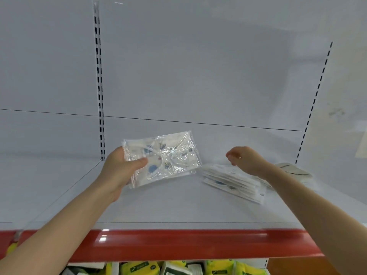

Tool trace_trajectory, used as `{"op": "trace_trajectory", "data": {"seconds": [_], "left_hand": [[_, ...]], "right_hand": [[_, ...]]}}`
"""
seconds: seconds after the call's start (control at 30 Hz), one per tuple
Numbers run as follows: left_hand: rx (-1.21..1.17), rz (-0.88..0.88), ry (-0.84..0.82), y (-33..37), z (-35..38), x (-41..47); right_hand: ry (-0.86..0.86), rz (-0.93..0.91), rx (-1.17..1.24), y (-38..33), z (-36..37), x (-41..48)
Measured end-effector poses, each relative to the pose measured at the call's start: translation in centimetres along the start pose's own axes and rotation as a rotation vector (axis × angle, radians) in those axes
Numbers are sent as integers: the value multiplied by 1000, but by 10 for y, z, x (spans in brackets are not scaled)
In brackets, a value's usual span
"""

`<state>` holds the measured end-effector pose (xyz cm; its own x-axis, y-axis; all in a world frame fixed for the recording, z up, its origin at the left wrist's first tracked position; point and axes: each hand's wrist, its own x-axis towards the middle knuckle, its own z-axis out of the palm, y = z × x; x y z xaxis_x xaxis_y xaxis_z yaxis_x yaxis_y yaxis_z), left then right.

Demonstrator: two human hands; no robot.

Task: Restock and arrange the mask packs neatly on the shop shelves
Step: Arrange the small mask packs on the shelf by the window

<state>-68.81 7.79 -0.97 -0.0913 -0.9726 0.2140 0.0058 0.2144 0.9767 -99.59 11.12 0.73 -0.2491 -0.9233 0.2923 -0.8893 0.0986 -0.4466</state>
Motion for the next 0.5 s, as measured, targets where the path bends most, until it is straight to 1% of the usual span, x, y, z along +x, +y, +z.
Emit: {"op": "trace_trajectory", "data": {"seconds": [0.03, 0.1, 0.23, 0.37, 0.5], "left_hand": [[-14, -1, 7, -1, 0, 1], [-42, -4, 20, -2, -1, 2], [-61, -12, 42, -5, -3, 5], [-58, -21, 46, -6, -4, 6], [-62, -18, 40, -6, -3, 7]], "right_hand": [[-63, 18, -93, 6, 4, 6], [-184, 70, -205, 12, 10, 14], [-341, 157, -343, 14, 15, 23], [-425, 112, -357, 8, 16, 23], [-475, 58, -246, -1, 5, 18]]}}
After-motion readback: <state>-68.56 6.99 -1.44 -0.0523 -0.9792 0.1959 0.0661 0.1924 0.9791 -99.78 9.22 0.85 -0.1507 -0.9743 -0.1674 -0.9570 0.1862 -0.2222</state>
